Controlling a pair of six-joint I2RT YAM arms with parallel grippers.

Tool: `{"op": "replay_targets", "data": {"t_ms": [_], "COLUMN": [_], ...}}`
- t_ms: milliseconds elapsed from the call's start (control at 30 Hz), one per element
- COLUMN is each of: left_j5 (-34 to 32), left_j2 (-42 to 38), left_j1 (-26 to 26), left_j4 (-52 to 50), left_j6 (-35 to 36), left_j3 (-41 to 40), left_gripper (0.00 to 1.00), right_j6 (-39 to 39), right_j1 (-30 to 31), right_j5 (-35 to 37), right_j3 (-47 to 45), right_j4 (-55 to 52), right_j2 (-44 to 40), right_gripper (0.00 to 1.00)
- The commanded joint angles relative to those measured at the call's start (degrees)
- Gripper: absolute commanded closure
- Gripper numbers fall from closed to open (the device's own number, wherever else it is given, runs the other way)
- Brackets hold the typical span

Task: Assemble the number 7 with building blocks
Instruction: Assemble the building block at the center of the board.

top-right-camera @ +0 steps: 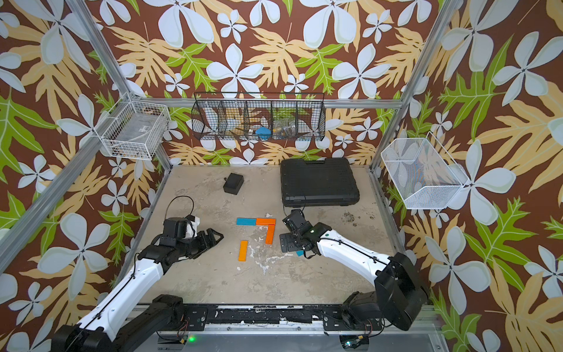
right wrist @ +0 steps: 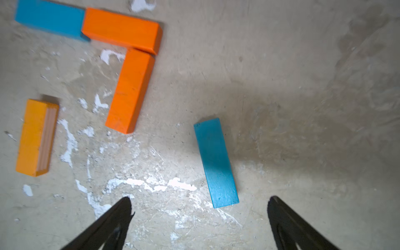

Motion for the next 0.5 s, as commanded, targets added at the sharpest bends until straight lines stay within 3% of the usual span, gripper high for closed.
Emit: {"op": "replay_targets", "data": {"t_ms": [0,167,467], "left_j5": [1.2,3.4,9.69], "left_j2": [-2.09,-4.06,-1.51], "left_j1": [-0.05,-0.05,0.01], "left_j4": [-4.73,-7.88,-9.73], "left_j6": [-2.35,-3.77,-0.16], "left_j3": [0.39,0.53,0.27], "left_gripper": [0.16,0.17,0.18], "right_j6": [0.65,-0.48,-7.88], "right_j1": [-0.11,-0.41,-2.57], "right_j5": [-3.32,-2.77,-3.62], "right_j3": [-2.89,-6.87,-4.68], "right_j4": [2.06,6.37,8.55], "right_j2": [0.07,-0.17,9.77], "right_gripper": [0.01,0.02,0.01]}}
